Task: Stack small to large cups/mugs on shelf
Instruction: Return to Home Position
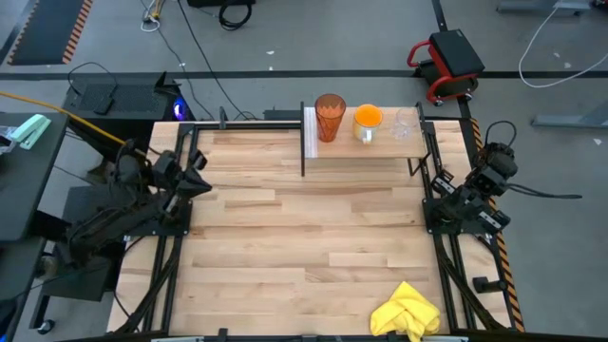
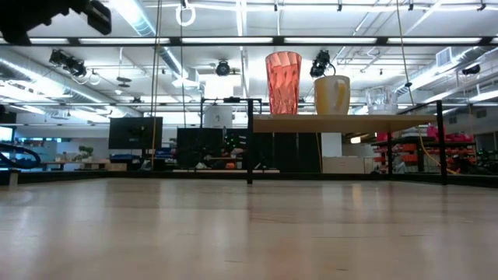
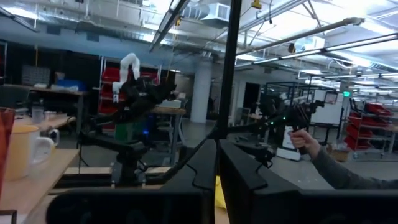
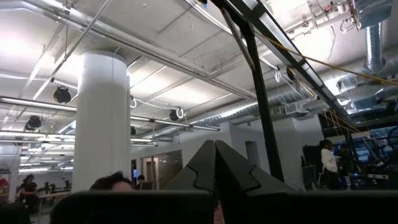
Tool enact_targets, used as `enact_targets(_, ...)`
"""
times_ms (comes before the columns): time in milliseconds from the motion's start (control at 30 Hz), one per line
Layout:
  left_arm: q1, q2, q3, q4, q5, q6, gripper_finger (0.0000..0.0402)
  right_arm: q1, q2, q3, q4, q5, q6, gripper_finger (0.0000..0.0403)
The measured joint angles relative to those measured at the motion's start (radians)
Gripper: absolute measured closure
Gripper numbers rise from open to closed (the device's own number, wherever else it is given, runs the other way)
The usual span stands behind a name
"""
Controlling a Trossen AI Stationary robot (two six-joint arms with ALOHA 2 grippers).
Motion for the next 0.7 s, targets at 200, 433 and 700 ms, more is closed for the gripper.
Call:
enact_targets(200, 0.0, -0.138, -0.089, -0.004, -0.048, -0.03, 0.0367, 0.0, 0.0, -0.017, 0.026, 0.0, -0.003, 0.0389)
enact_targets(433, 0.0, -0.207, -0.163, 0.01, -0.058, -0.06, 0.0371, -0.002, 0.005, -0.017, 0.026, 0.038, -0.065, 0.0389)
enact_targets(700, -0.002, -0.208, -0.23, 0.093, -0.07, -0.072, 0.0376, -0.056, 0.006, -0.017, 0.024, 0.038, -0.119, 0.0389)
